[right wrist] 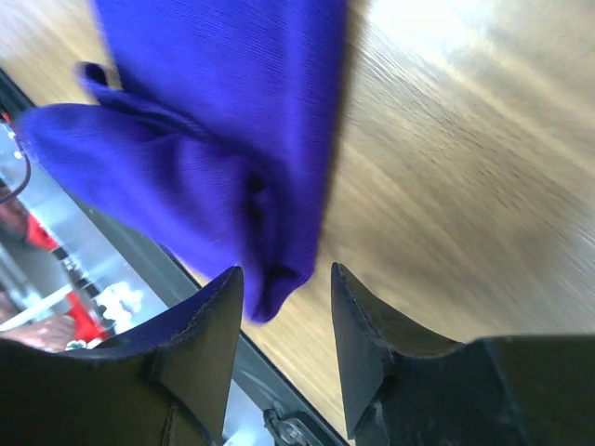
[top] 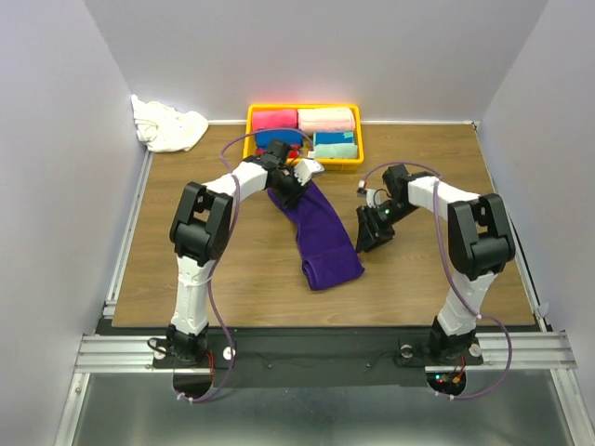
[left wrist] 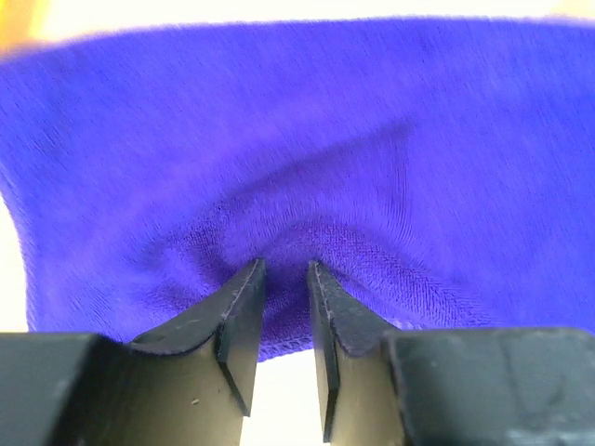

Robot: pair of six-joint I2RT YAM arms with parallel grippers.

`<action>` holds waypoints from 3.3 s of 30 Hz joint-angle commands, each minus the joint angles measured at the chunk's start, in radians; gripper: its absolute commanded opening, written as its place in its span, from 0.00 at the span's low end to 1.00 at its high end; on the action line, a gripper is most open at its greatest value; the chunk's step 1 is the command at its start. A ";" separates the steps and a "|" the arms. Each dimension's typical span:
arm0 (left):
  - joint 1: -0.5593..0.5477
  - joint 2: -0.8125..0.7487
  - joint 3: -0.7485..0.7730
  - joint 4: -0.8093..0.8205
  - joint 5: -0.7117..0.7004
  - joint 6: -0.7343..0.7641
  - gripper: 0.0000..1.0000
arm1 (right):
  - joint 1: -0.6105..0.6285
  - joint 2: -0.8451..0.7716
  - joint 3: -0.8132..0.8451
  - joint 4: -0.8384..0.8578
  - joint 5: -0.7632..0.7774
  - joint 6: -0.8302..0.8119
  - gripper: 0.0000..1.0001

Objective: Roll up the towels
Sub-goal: Fold the towel, then roll the towel

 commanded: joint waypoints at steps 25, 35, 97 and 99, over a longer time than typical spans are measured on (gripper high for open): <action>0.121 -0.586 -0.397 -0.042 0.214 0.062 0.46 | 0.103 -0.050 -0.049 0.086 -0.121 0.072 0.47; -0.206 -1.104 -0.799 -0.085 0.027 0.368 0.60 | 0.117 -0.115 0.094 0.069 -0.211 0.086 0.38; -0.230 -0.180 -0.405 -0.479 0.648 0.345 0.19 | 0.078 -0.566 0.169 -0.312 -0.005 -0.483 0.89; -0.201 -0.108 -0.369 -0.546 0.677 0.378 0.20 | 0.141 -0.577 0.142 -0.301 0.055 -0.491 0.84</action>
